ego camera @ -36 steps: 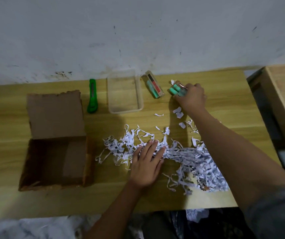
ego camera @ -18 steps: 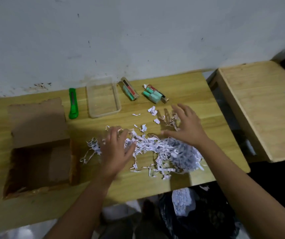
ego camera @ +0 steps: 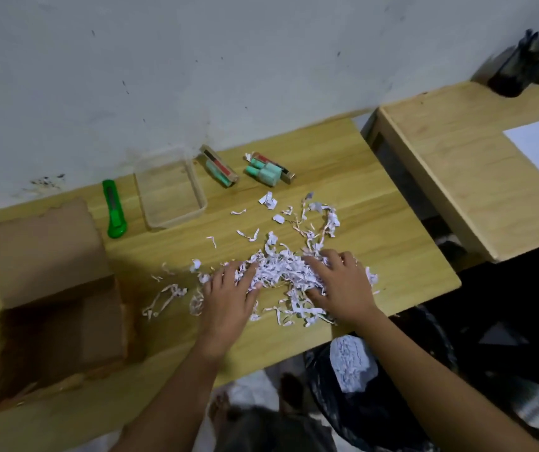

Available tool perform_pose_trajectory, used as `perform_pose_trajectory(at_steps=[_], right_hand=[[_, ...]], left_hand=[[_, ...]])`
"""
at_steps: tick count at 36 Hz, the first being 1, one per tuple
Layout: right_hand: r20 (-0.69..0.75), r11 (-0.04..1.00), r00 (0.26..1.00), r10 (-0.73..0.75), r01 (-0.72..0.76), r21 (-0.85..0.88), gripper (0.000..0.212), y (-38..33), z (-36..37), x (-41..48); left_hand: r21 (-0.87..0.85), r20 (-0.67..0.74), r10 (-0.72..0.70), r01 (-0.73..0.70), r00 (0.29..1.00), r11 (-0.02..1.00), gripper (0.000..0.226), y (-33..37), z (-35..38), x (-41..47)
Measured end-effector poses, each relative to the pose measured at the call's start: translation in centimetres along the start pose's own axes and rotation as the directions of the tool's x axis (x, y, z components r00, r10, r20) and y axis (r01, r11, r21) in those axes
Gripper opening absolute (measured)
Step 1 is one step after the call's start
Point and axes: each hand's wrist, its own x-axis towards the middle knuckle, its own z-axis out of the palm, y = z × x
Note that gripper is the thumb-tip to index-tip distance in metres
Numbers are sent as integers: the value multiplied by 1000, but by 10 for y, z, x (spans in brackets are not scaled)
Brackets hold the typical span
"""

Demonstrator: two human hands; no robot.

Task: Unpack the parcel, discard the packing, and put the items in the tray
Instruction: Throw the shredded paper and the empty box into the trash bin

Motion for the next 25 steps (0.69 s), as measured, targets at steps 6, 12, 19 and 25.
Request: perform_pose_trajectory(at_steps=[6, 12, 19, 25], right_hand=[[38, 992, 995, 96, -99, 82, 53, -12, -6, -2], [44, 949, 964, 261, -265, 169, 47, -22, -24, -15], [-83, 856, 875, 477, -441, 270, 43, -10, -59, -59], [-131, 750, 752, 646, -593, 292, 39, 16, -84, -118]], left_hand=[[-47, 95, 155, -151, 983, 987, 37, -1, -4, 10], [-158, 179, 195, -167, 964, 973, 41, 6, -19, 23], [-286, 130, 362, -314, 923, 905, 36, 47, -48, 30], [-414, 107, 567, -482, 817, 773, 37, 117, -58, 25]])
